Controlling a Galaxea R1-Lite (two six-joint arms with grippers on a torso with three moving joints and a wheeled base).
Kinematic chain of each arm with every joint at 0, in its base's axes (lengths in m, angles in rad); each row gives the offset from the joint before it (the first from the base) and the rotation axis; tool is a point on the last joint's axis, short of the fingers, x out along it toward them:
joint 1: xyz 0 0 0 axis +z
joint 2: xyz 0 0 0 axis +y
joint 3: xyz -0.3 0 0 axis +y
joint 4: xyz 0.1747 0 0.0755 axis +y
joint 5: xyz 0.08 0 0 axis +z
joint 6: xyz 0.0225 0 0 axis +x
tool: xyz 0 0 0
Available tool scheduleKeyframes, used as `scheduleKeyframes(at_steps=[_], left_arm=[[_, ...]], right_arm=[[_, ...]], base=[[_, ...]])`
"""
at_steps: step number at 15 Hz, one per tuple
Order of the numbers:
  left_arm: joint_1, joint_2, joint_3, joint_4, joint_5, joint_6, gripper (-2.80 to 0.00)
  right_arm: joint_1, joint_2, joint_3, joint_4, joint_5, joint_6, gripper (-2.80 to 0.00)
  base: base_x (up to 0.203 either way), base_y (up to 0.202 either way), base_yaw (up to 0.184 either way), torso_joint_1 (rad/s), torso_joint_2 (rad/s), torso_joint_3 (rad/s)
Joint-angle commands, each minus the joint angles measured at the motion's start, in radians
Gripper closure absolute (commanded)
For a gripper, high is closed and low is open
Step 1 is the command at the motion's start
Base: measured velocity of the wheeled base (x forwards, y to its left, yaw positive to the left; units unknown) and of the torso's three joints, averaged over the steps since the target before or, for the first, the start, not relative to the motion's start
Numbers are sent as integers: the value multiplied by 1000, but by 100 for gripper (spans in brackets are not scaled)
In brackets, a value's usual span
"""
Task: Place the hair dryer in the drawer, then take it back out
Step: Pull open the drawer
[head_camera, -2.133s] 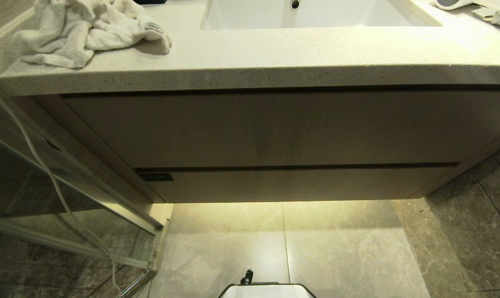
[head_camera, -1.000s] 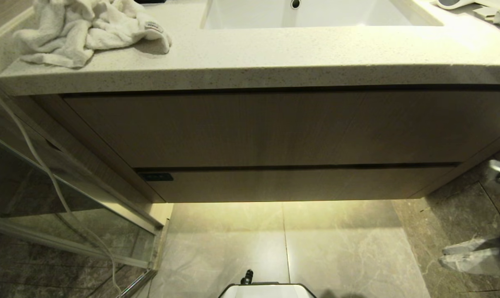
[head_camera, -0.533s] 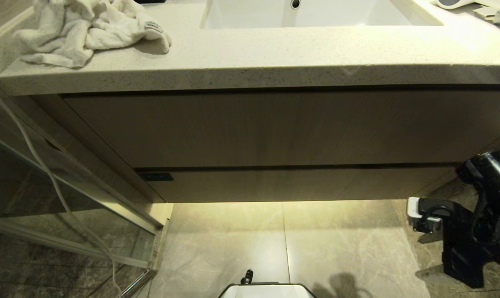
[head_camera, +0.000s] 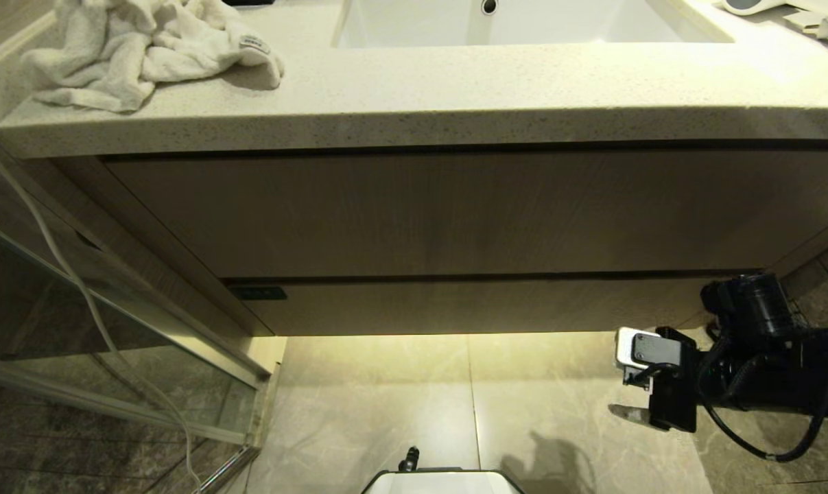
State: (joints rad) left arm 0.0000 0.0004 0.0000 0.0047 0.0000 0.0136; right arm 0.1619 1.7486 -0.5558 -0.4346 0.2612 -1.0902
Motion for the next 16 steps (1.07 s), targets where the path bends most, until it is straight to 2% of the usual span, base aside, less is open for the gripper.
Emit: scheduleKeyframes(at_steps=[1, 8, 12, 16], left_arm=[[0, 1, 2, 0, 0, 0, 0], [0, 1, 2, 0, 0, 0, 0], [0, 1, 2, 0, 0, 0, 0], [0, 1, 2, 0, 0, 0, 0]], right_arm=[[2, 128, 3, -188, 68, -16, -280], [-3, 328, -79, -453, 118, -15, -280], [-7, 396, -126, -507, 130, -21, -280], [-15, 490, -184, -615, 128, -22, -280]], base=[[0, 0, 0, 0, 0, 0], [0, 0, 0, 0, 0, 0], [0, 0, 0, 0, 0, 0], [0, 0, 0, 0, 0, 0]])
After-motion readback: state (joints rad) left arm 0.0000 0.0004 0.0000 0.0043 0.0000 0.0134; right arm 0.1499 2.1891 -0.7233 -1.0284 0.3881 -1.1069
